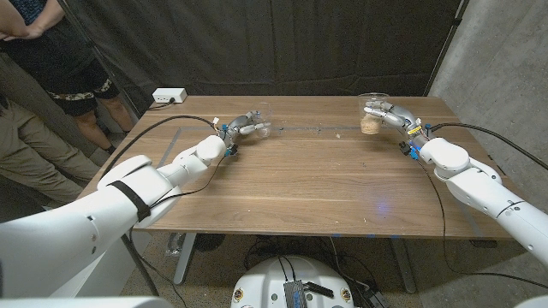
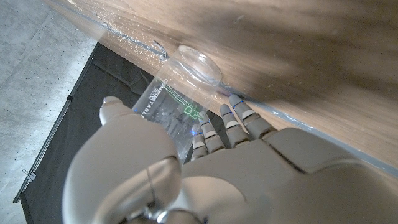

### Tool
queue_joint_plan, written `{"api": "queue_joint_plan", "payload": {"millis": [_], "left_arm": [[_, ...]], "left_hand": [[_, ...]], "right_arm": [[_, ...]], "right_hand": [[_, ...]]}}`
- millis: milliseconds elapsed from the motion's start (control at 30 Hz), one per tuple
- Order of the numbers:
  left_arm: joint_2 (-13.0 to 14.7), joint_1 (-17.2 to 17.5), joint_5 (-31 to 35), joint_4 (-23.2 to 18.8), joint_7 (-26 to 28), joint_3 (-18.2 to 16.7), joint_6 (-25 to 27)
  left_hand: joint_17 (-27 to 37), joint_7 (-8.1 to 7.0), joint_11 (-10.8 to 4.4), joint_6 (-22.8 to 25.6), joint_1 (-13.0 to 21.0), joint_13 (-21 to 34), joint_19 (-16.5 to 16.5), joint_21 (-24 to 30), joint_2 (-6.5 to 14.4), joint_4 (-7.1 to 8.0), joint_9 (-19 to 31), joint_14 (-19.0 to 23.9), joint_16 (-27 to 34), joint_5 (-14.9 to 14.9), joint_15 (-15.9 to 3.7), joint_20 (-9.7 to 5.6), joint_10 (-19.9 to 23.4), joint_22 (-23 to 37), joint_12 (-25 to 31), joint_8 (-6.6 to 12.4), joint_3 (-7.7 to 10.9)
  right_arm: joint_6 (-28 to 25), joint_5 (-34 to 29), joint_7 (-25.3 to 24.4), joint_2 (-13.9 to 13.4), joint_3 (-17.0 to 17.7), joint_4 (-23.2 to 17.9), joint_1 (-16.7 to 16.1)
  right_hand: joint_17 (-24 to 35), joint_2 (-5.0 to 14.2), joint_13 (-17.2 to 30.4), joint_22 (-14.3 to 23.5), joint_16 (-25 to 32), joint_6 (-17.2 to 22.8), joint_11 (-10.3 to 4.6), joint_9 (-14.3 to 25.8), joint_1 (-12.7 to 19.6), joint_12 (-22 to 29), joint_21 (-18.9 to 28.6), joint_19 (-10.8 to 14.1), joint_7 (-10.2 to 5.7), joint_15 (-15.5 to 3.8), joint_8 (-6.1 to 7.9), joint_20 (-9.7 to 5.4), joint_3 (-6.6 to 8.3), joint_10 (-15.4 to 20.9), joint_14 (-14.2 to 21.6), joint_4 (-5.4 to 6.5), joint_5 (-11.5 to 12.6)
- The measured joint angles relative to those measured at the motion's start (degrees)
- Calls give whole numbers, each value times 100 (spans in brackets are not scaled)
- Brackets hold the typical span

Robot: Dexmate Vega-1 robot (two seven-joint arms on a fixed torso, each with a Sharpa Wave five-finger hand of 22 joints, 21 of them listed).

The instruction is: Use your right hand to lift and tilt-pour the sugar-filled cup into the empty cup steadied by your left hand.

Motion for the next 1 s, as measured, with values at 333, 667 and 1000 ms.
{"api": "queue_joint_plan", "payload": {"millis": [333,667,1000], "left_arm": [[-55,-16,-58,7,1,26,13],[-150,-17,-114,13,44,41,8],[-230,-23,-190,16,168,89,131]], "left_hand": [[16,89,-47,279,-19,26,140,35,115,38,12,201,57,0,-12,-50,198,2,70,116,-38],[42,77,-89,434,81,53,223,93,214,46,12,393,126,0,0,-92,384,27,135,223,-45],[118,100,-113,636,323,116,305,137,336,-13,39,701,203,40,-21,-173,652,27,307,349,14]], "right_arm": [[-4,2,14,-10,0,-7,0],[-31,10,32,-23,0,-25,-12],[-58,32,35,-76,15,-85,-78]], "right_hand": [[0,-24,-1,0,0,-1,6,0,-23,-1,32,0,-1,0,0,0,0,4,0,0,0],[-1,-32,-1,0,-22,19,10,0,-30,-1,32,0,-21,-6,-11,0,0,8,48,0,-3],[26,-31,-2,0,-22,38,11,0,-27,-21,32,0,-1,-9,-12,0,0,8,51,0,-4]]}}
